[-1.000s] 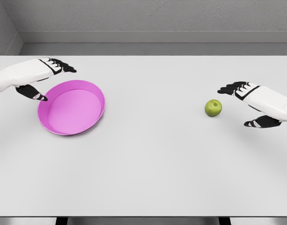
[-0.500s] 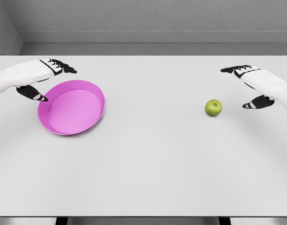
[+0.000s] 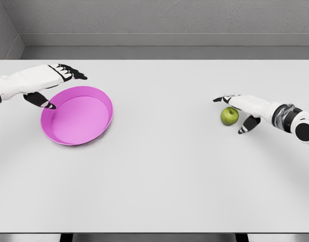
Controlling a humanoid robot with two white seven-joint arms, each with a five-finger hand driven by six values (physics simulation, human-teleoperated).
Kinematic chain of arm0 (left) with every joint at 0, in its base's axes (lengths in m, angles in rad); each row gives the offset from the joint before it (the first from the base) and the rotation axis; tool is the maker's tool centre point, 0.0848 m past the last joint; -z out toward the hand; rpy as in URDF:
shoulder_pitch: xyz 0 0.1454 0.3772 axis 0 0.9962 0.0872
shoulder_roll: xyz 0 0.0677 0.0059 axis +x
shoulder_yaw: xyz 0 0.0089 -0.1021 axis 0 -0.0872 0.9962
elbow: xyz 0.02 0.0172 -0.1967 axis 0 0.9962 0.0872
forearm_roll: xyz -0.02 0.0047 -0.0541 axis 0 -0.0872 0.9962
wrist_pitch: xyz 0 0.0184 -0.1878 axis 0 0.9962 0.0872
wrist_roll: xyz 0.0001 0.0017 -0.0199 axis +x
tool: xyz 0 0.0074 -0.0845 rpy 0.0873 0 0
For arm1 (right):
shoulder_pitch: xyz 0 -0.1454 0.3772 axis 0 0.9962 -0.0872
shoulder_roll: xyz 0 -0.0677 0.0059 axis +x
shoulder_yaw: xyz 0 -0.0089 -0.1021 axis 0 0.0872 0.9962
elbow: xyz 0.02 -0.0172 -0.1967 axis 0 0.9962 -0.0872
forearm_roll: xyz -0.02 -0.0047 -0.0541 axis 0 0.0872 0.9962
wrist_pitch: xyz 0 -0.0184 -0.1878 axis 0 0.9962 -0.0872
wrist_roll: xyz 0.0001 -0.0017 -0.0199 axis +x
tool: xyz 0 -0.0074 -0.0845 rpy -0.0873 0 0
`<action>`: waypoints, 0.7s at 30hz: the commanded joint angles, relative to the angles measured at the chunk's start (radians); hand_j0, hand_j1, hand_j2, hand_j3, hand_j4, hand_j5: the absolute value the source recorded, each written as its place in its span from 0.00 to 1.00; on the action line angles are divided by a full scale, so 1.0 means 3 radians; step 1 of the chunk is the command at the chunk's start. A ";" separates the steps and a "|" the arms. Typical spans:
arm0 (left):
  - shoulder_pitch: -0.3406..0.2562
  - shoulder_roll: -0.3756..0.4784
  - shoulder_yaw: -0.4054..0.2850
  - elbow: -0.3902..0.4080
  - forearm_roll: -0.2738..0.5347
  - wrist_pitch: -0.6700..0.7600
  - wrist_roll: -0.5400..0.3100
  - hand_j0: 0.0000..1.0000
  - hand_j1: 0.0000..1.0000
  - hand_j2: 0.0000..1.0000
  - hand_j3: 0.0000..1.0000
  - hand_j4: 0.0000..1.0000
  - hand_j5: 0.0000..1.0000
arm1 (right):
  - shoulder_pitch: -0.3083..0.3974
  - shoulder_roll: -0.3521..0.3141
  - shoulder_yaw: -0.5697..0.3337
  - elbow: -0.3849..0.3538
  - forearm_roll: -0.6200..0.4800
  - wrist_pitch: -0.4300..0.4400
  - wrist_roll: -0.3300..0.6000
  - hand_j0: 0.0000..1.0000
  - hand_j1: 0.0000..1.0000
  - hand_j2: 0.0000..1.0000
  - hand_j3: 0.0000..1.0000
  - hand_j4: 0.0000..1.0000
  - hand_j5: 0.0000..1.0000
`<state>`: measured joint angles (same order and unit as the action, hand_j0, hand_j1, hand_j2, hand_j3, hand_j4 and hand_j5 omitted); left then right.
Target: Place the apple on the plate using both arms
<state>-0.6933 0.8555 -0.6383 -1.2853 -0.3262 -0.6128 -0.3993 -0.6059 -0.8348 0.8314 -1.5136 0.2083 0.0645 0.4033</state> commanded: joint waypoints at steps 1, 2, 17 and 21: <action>0.0000 0.0001 0.0011 0.0005 0.0019 0.0006 0.0002 1.00 1.00 1.00 1.00 1.00 1.00 | 0.0000 0.0037 0.0072 0.0055 0.0001 0.0031 0.0031 1.00 1.00 1.00 1.00 1.00 1.00; 0.0000 0.0001 0.0011 0.0005 0.0019 0.0006 0.0002 1.00 1.00 1.00 1.00 1.00 1.00 | 0.0000 0.0037 0.0077 0.0055 0.0001 0.0031 0.0031 1.00 1.00 1.00 1.00 1.00 1.00; 0.0000 0.0012 0.0011 0.0010 0.0019 0.0006 0.0002 1.00 1.00 1.00 1.00 1.00 1.00 | -0.0077 -0.0004 0.0036 -0.0083 0.0006 0.0138 0.0077 1.00 1.00 1.00 1.00 1.00 1.00; 0.0000 0.0012 0.0011 0.0010 0.0019 0.0006 0.0002 1.00 1.00 1.00 1.00 1.00 1.00 | -0.0077 -0.0009 0.0041 -0.0063 0.0001 0.0143 0.0082 0.96 0.96 0.96 0.96 0.96 0.96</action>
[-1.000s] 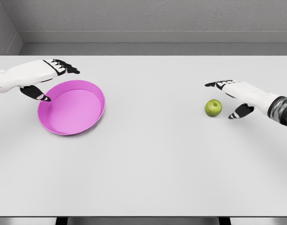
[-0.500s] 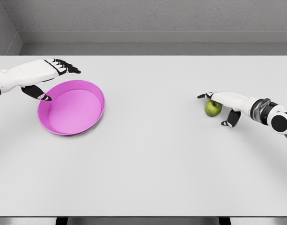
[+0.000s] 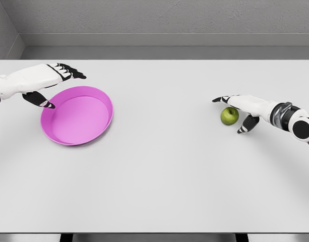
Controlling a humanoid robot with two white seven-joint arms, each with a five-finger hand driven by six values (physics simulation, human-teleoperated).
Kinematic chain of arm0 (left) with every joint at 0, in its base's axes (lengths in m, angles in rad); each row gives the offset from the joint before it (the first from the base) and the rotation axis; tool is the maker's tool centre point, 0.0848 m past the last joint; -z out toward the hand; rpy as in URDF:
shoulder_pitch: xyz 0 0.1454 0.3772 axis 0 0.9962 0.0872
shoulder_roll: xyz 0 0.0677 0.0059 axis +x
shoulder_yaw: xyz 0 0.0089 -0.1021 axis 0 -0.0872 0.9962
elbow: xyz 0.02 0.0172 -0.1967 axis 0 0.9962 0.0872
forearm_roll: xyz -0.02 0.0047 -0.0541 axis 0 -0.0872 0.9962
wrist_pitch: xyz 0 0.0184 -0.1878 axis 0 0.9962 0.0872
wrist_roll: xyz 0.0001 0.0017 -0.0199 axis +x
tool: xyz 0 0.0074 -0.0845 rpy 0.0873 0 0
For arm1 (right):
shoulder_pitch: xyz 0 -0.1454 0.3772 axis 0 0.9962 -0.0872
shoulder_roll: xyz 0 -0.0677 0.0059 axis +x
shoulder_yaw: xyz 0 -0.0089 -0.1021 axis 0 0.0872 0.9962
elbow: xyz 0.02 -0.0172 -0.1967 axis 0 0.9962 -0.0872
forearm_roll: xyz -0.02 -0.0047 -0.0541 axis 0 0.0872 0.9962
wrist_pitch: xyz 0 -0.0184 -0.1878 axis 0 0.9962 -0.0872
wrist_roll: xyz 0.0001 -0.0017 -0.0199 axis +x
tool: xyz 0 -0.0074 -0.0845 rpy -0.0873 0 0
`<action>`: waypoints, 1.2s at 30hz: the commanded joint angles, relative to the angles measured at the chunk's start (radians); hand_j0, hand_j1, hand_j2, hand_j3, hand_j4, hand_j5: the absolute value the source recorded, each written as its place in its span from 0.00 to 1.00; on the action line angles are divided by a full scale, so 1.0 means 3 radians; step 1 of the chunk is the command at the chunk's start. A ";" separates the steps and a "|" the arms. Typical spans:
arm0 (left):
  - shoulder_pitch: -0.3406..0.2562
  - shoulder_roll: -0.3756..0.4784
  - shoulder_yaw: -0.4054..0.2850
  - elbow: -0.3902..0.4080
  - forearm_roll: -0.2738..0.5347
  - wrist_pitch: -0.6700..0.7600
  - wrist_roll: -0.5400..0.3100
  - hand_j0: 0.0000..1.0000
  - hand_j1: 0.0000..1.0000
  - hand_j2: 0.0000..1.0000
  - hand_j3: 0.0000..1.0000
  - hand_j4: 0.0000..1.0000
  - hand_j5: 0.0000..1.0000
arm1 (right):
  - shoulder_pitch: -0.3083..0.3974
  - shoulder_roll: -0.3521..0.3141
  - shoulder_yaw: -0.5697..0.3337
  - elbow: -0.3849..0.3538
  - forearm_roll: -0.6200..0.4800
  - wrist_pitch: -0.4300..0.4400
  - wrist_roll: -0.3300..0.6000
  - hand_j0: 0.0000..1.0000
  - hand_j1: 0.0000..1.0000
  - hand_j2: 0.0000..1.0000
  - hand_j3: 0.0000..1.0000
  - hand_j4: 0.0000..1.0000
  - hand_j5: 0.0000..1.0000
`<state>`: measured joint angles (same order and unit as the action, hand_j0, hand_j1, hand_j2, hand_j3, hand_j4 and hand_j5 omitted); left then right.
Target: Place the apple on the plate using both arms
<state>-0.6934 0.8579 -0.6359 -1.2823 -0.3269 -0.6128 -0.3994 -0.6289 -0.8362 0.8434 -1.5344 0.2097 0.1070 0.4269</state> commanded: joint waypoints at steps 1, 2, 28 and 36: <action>0.0000 0.0004 0.0003 0.0000 0.0021 0.0006 0.0002 1.00 1.00 1.00 1.00 1.00 1.00 | 0.0000 -0.0010 0.0001 0.0001 0.0001 0.0001 0.0003 0.90 0.90 0.90 0.90 0.90 0.90; 0.0000 0.0004 0.0003 0.0000 0.0021 0.0006 0.0002 1.00 1.00 1.00 1.00 1.00 1.00 | 0.0000 -0.0010 0.0001 0.0001 0.0001 0.0001 0.0019 0.80 0.80 0.80 0.80 0.80 0.80; 0.0005 0.0019 -0.0002 -0.0005 0.0021 0.0006 0.0002 1.00 1.00 1.00 1.00 1.00 1.00 | -0.0020 -0.0204 -0.0055 -0.0448 0.0001 -0.0024 0.0044 0.49 0.49 0.49 0.49 0.49 0.49; 0.0005 0.0019 -0.0002 -0.0005 0.0021 0.0006 0.0002 1.00 1.00 1.00 1.00 1.00 1.00 | -0.0015 -0.0046 -0.0045 -0.0730 -0.0004 -0.0106 0.0050 0.49 0.49 0.49 0.49 0.49 0.49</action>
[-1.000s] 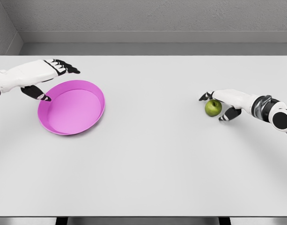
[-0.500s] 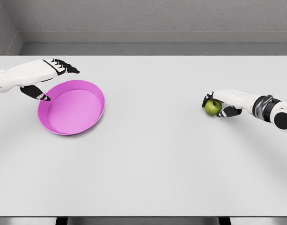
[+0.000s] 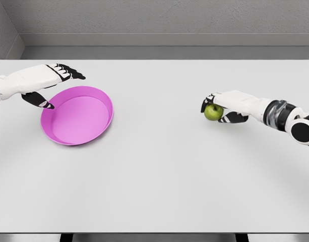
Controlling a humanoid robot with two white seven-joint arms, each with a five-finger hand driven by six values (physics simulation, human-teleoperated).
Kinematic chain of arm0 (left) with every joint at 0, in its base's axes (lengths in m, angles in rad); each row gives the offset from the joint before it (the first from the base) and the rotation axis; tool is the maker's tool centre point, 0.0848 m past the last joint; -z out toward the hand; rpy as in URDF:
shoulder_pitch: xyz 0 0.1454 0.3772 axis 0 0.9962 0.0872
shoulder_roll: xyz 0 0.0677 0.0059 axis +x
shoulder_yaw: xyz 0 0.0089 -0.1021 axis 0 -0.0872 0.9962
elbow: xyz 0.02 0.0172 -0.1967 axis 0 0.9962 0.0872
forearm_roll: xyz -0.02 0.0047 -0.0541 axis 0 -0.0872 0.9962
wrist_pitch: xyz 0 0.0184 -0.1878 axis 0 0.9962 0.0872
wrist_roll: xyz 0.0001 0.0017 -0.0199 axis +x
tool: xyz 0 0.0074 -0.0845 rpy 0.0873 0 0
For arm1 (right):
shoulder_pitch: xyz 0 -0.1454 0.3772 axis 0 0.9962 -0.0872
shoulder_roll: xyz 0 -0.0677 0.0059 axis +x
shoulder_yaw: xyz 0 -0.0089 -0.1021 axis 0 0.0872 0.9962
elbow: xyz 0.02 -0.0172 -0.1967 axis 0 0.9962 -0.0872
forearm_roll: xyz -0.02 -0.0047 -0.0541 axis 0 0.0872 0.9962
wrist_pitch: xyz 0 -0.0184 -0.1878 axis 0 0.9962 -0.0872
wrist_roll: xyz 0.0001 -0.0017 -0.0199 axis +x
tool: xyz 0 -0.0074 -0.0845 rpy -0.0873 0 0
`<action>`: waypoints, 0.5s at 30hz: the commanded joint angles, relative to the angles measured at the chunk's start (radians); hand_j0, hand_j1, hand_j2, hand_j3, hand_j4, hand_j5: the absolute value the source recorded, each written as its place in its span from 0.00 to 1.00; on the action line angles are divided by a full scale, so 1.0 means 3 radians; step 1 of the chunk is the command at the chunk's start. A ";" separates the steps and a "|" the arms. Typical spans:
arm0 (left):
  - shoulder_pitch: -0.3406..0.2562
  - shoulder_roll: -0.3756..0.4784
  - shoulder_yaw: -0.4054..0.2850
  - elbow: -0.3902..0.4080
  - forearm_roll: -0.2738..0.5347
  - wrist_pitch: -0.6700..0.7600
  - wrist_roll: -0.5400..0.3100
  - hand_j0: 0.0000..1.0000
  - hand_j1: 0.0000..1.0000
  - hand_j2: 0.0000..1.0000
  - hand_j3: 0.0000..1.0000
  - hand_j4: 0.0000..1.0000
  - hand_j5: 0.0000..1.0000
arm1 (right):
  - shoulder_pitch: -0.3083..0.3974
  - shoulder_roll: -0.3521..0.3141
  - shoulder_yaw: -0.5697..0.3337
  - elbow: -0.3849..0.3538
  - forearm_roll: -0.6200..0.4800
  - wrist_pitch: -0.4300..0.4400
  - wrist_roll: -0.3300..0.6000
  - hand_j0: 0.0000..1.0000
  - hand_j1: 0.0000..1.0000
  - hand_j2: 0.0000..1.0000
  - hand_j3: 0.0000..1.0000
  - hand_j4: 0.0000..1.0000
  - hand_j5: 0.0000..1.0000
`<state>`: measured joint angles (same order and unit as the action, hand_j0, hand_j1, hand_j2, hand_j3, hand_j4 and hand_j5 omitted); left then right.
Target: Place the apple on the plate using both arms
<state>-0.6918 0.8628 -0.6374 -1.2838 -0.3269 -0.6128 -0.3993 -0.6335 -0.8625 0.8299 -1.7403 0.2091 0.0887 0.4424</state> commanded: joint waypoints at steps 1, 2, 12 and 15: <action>0.0000 0.0003 0.0003 0.0000 0.0021 0.0006 0.0002 1.00 1.00 1.00 1.00 1.00 1.00 | -0.0005 0.0083 0.0000 -0.0043 -0.0002 -0.0055 -0.0002 0.49 0.49 0.49 0.49 0.49 0.49; 0.0000 0.0003 0.0003 0.0000 0.0021 0.0006 0.0002 1.00 1.00 1.00 1.00 1.00 1.00 | -0.0005 0.0109 0.0000 -0.0043 0.0004 -0.0061 -0.0002 0.49 0.49 0.49 0.49 0.49 0.49; 0.0000 0.0013 0.0003 0.0000 0.0021 0.0006 0.0002 1.00 1.00 1.00 1.00 1.00 1.00 | -0.0051 0.0559 0.0036 -0.0043 -0.0002 -0.0081 -0.0002 0.49 0.49 0.49 0.49 0.49 0.49; 0.0000 0.0013 0.0003 0.0000 0.0021 0.0006 0.0002 1.00 1.00 1.00 1.00 1.00 1.00 | -0.0061 0.0707 0.0061 -0.0043 -0.0002 -0.0076 -0.0002 0.49 0.49 0.49 0.49 0.49 0.49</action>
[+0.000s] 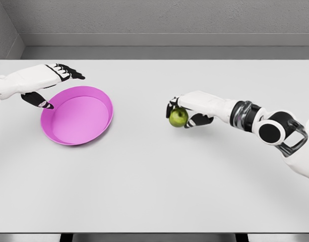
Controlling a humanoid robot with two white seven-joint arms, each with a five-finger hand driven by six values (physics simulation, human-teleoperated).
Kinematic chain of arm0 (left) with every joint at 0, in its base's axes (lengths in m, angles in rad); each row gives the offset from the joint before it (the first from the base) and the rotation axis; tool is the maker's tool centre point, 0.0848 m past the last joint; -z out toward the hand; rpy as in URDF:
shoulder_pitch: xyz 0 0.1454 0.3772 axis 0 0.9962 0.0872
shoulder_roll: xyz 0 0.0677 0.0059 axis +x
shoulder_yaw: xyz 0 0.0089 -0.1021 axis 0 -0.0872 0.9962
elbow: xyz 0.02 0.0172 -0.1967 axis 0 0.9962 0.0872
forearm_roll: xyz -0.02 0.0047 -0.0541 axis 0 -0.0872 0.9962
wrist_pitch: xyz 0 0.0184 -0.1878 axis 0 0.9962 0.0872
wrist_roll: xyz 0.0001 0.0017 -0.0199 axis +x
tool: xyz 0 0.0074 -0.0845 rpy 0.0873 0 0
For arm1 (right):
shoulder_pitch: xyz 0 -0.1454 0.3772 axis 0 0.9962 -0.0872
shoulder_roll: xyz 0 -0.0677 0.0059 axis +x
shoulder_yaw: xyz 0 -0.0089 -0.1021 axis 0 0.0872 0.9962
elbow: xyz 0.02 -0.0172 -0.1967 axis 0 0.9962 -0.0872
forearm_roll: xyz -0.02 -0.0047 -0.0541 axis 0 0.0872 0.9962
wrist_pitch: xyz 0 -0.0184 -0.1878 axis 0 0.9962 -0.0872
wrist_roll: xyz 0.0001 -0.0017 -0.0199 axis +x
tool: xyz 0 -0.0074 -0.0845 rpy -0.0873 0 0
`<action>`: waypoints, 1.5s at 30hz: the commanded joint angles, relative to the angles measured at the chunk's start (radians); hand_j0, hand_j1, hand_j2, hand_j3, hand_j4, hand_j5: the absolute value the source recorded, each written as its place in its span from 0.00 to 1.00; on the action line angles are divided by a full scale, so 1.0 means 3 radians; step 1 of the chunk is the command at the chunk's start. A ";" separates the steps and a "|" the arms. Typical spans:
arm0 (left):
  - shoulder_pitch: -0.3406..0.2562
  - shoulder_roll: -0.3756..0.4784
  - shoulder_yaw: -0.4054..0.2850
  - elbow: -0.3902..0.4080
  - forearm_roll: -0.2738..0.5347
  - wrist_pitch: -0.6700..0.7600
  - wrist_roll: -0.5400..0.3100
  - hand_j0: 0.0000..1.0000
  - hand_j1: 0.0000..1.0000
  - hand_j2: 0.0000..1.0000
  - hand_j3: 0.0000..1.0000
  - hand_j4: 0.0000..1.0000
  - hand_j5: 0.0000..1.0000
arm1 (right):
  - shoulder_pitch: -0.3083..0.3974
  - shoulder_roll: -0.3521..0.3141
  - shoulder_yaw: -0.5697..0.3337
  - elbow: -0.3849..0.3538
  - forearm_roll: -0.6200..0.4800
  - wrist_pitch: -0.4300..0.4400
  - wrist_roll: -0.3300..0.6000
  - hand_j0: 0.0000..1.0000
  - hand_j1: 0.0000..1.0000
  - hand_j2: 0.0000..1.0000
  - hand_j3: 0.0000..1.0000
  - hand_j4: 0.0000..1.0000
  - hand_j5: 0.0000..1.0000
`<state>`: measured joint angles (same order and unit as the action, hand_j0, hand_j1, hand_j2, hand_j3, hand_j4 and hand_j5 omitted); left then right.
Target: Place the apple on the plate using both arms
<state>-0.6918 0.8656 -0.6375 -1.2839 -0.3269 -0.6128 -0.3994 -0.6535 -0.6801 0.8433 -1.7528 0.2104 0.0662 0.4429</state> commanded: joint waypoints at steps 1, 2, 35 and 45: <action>0.0000 0.0004 0.0003 0.0000 0.0021 0.0006 0.0002 1.00 1.00 1.00 1.00 1.00 1.00 | 0.0000 0.0130 0.0017 -0.0002 -0.0006 -0.0001 -0.0004 0.49 0.49 0.49 0.49 0.49 0.49; 0.0000 0.0004 0.0003 0.0000 0.0021 0.0006 0.0002 1.00 1.00 1.00 1.00 1.00 1.00 | -0.0005 0.0145 0.0017 -0.0002 -0.0006 -0.0001 -0.0004 0.49 0.49 0.49 0.49 0.49 0.49; -0.0522 -0.0513 -0.0692 -0.0829 -0.0455 0.0006 -0.0003 1.00 1.00 1.00 1.00 1.00 1.00 | 0.0066 -0.0949 -0.0771 0.0239 -0.0011 -0.0256 -0.0014 1.00 1.00 1.00 1.00 1.00 1.00; -0.0721 -0.0768 -0.1168 -0.0834 -0.0470 0.0006 0.0002 1.00 1.00 1.00 1.00 1.00 1.00 | 0.0639 -0.1103 -0.1349 0.0239 -0.0026 -0.0604 -0.0019 1.00 1.00 1.00 1.00 1.00 1.00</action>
<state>-0.9127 0.6479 -0.9509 -1.5336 -0.4734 -0.6125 -0.3987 -0.4617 -1.0034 0.4680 -1.6806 0.2041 -0.1006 0.4381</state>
